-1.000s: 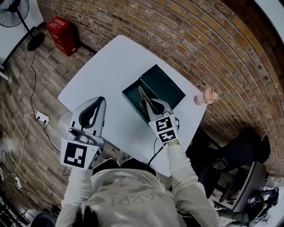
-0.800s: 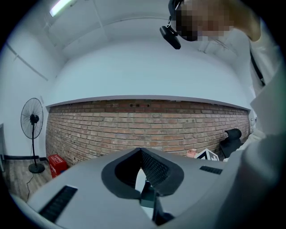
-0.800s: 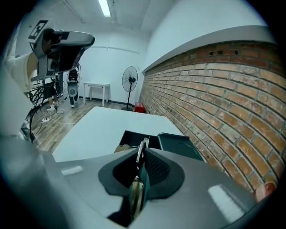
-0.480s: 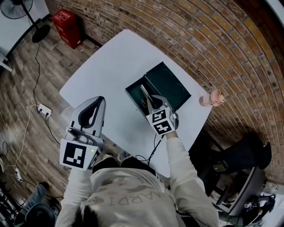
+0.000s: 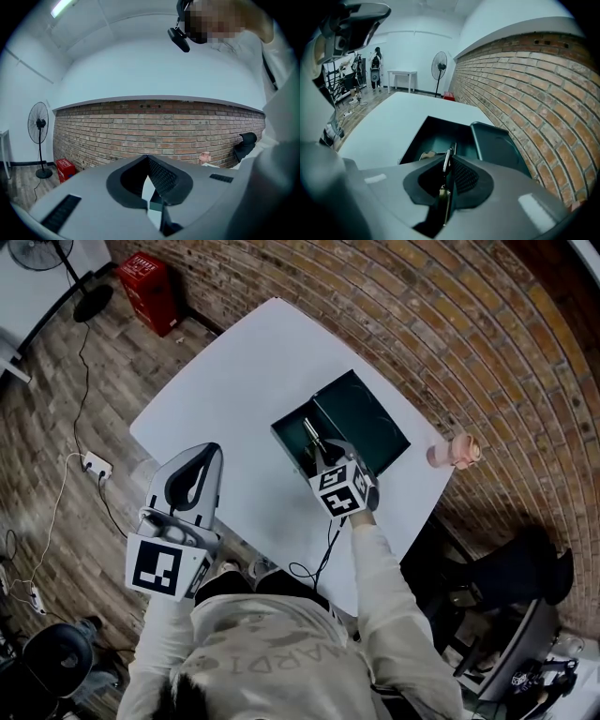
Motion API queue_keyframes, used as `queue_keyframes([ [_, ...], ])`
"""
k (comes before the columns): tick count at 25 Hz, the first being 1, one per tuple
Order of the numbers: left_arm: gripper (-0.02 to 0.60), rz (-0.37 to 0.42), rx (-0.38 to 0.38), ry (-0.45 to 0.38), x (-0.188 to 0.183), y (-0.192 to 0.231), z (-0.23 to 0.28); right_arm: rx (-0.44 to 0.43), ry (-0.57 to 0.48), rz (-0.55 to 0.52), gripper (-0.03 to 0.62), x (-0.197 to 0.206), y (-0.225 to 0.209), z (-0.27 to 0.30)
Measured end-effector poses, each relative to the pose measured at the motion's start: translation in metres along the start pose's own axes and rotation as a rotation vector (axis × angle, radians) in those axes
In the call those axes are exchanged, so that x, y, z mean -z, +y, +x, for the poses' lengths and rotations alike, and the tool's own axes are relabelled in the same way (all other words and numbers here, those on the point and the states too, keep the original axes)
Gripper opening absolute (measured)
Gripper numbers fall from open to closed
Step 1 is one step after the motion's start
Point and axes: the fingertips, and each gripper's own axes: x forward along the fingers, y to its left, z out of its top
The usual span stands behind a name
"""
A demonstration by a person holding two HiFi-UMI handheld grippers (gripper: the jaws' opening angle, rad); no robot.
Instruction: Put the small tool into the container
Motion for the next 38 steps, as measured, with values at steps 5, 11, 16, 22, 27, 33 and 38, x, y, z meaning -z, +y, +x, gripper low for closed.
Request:
queue_keyframes([
  [5,0.006,0.000,-0.009,0.006,0.002,0.000,-0.002,0.000,0.017,-0.027,0.040,0.002,0.000,0.004],
  [11,0.006,-0.005,-0.003,0.009,0.004,0.000,-0.004,0.002,0.037,-0.042,0.044,0.001,0.005,0.005],
  [16,0.006,-0.003,0.005,0.007,0.002,-0.002,-0.005,-0.014,0.041,-0.020,0.057,0.002,0.009,0.003],
  [22,0.006,-0.002,0.004,0.003,0.001,-0.002,-0.007,-0.050,0.056,-0.004,0.081,0.005,0.017,0.003],
  [27,0.006,0.003,0.009,0.005,0.001,-0.007,-0.008,-0.103,0.064,0.001,0.110,0.008,0.026,0.003],
  [33,0.006,0.006,0.005,0.003,-0.001,-0.008,-0.013,-0.148,0.055,0.056,0.133,0.008,0.032,-0.002],
  [38,0.006,0.010,0.011,-0.004,-0.003,-0.011,-0.019,-0.176,0.039,0.099,0.153,0.009,0.033,-0.007],
])
